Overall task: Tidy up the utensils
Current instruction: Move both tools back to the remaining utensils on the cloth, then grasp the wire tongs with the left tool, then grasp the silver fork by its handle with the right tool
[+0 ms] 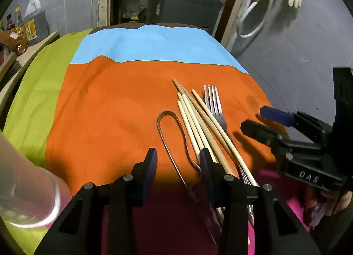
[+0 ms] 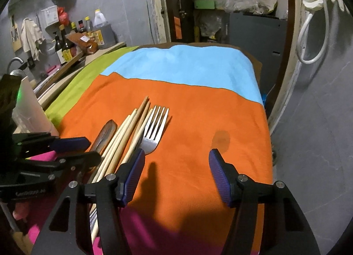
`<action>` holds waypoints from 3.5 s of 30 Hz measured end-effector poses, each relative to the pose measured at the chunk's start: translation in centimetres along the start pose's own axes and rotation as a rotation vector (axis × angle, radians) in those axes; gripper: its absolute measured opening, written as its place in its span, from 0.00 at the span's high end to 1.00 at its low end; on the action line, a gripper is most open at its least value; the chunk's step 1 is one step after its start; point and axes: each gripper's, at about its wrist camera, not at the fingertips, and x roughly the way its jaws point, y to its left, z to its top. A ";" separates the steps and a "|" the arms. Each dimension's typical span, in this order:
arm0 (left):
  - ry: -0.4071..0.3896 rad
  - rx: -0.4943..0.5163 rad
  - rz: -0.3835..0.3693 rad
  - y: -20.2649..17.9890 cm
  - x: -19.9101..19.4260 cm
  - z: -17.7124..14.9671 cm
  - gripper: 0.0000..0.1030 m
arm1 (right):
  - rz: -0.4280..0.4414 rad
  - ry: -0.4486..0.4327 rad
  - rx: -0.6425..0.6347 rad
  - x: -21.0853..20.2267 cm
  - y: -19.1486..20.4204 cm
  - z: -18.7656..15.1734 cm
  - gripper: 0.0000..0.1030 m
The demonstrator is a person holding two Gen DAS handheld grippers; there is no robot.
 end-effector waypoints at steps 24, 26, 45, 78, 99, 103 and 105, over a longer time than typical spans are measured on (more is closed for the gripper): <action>0.057 -0.055 0.047 1.7 -0.9 -0.2 0.83 | 0.037 0.074 -0.049 2.5 2.1 1.7 0.50; 0.058 -0.057 0.043 1.7 -1.0 -0.3 0.83 | 0.045 0.081 -0.045 2.7 2.4 1.9 0.50; 0.058 -0.064 0.029 1.5 -1.2 -0.7 0.83 | 0.116 0.137 -0.068 1.6 2.6 0.5 0.79; 0.083 -0.074 0.000 2.0 -1.0 -0.3 0.83 | 0.094 0.175 -0.125 4.2 3.8 3.3 0.87; 0.079 -0.079 -0.013 2.2 -1.2 -0.4 0.83 | 0.042 0.147 0.061 4.4 0.4 3.7 0.79; 0.079 -0.078 -0.013 2.2 -1.2 -0.4 0.83 | 0.026 0.135 0.056 4.8 0.9 3.8 0.75; 0.077 -0.079 -0.014 2.2 -1.3 -0.5 0.83 | 0.022 0.138 0.063 5.1 0.9 4.0 0.75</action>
